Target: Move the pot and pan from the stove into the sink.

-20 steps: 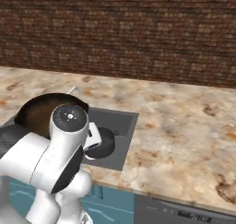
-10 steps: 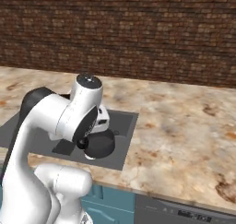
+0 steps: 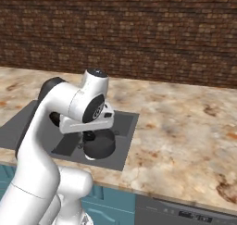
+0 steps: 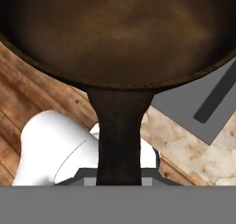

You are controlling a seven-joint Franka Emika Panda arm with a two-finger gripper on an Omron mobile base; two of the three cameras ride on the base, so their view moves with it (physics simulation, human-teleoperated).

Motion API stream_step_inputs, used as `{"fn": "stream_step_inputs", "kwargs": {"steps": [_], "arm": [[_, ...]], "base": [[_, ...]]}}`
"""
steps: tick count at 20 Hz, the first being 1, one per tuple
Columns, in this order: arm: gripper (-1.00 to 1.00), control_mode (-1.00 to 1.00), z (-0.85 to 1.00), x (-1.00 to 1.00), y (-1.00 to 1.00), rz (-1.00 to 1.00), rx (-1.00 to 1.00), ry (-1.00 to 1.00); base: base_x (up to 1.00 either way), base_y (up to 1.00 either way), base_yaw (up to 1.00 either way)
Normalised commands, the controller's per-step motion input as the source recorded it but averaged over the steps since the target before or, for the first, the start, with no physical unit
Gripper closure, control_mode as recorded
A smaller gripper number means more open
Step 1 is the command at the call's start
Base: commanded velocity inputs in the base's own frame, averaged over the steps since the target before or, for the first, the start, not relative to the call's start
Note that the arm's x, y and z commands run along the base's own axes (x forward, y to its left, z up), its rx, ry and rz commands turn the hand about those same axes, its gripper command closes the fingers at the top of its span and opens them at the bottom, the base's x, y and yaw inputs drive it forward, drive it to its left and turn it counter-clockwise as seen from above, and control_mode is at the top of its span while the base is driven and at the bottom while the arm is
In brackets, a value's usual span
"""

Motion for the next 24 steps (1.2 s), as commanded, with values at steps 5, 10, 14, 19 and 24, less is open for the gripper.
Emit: {"fn": "stream_step_inputs", "kwargs": {"steps": [5,10,14,19,24], "arm": [[1.0,-1.0,-0.63,0.02,0.0,0.06,-0.11,-0.04],[1.0,-1.0,-0.6,-0.05,0.0,0.1,-0.13,-0.14],[1.0,-1.0,-0.26,0.57,0.0,0.02,-0.06,-0.1],[1.0,-1.0,-0.14,0.86,-0.01,0.0,-0.01,-0.02],[1.0,-1.0,-0.23,0.66,-0.03,0.0,0.0,-0.03]], "base": [[0.0,0.0,0.0],[0.0,0.0,0.0],[0.0,0.0,0.0],[0.0,0.0,0.0],[0.0,0.0,0.0]]}}
